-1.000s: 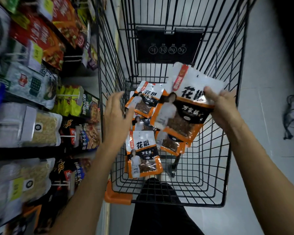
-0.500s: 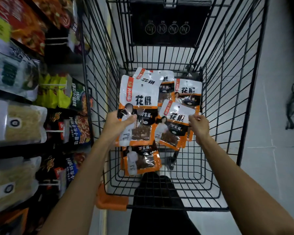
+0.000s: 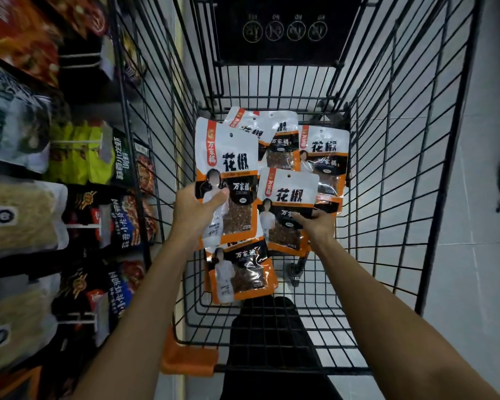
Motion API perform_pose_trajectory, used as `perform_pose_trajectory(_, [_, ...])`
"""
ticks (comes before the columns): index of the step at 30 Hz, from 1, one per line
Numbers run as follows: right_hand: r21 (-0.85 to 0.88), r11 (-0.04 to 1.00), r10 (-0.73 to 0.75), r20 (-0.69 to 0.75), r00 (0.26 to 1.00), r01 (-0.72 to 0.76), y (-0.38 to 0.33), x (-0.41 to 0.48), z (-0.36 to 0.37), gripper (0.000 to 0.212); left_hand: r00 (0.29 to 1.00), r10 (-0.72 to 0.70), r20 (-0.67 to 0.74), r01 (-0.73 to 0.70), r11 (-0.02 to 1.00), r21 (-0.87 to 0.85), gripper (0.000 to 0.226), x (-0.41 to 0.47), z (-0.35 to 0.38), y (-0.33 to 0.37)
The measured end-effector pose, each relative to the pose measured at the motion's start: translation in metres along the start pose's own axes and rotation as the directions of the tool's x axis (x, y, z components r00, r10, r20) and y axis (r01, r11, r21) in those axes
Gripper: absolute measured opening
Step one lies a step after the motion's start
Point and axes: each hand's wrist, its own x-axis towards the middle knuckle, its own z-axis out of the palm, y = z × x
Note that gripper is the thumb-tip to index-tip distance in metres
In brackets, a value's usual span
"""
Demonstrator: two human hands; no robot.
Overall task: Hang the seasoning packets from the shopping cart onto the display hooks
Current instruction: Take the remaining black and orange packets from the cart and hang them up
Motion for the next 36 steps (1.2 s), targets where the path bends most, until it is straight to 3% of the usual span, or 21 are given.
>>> perform_pose_trajectory(7, [0.178, 0.984, -0.035, 0.209, 0.977, -0.002, 0.005, -0.013, 0.006, 0.044, 0.999, 0.001, -0.034, -0.001, 1.000, -0.012, 0.018, -0.001, -0.001, -0.007])
perform_pose_trajectory(9, [0.172, 0.985, -0.054, 0.195, 0.979, 0.020, 0.009, -0.016, 0.006, 0.045, 0.999, 0.002, -0.051, -0.003, 1.000, -0.006, 0.017, -0.001, -0.002, -0.008])
perform_pose_trajectory(14, [0.212, 0.977, -0.026, 0.158, 0.987, -0.008, 0.003, -0.027, -0.010, 0.025, 0.997, 0.002, -0.076, -0.004, 1.000, -0.015, 0.017, -0.009, -0.005, -0.002])
perform_pose_trajectory(18, [0.352, 0.935, -0.116, 0.187, 0.975, 0.044, -0.014, -0.049, -0.042, 0.015, 0.997, 0.003, -0.083, -0.006, 0.999, -0.043, 0.012, -0.024, -0.011, 0.015])
perform_pose_trajectory(23, [0.429, 0.893, -0.255, 0.231, 0.939, 0.137, -0.042, -0.089, -0.086, 0.027, 0.996, 0.000, -0.092, -0.012, 0.991, -0.131, 0.014, -0.059, -0.024, 0.048])
perform_pose_trajectory(27, [0.431, 0.879, -0.359, 0.319, 0.877, 0.203, -0.061, -0.123, -0.120, 0.023, 0.987, 0.013, -0.158, -0.045, 0.979, -0.199, 0.061, -0.104, -0.040, 0.075])
perform_pose_trajectory(32, [0.387, 0.852, -0.495, 0.377, 0.783, 0.352, -0.085, -0.175, -0.149, 0.017, 0.943, 0.113, -0.313, -0.191, 0.954, -0.231, 0.061, -0.183, -0.063, 0.097])
perform_pose_trajectory(36, [0.360, 0.806, -0.592, 0.510, 0.624, 0.471, -0.106, -0.229, -0.157, 0.028, 0.850, 0.162, -0.502, -0.329, 0.907, -0.264, 0.051, -0.262, -0.089, 0.103])
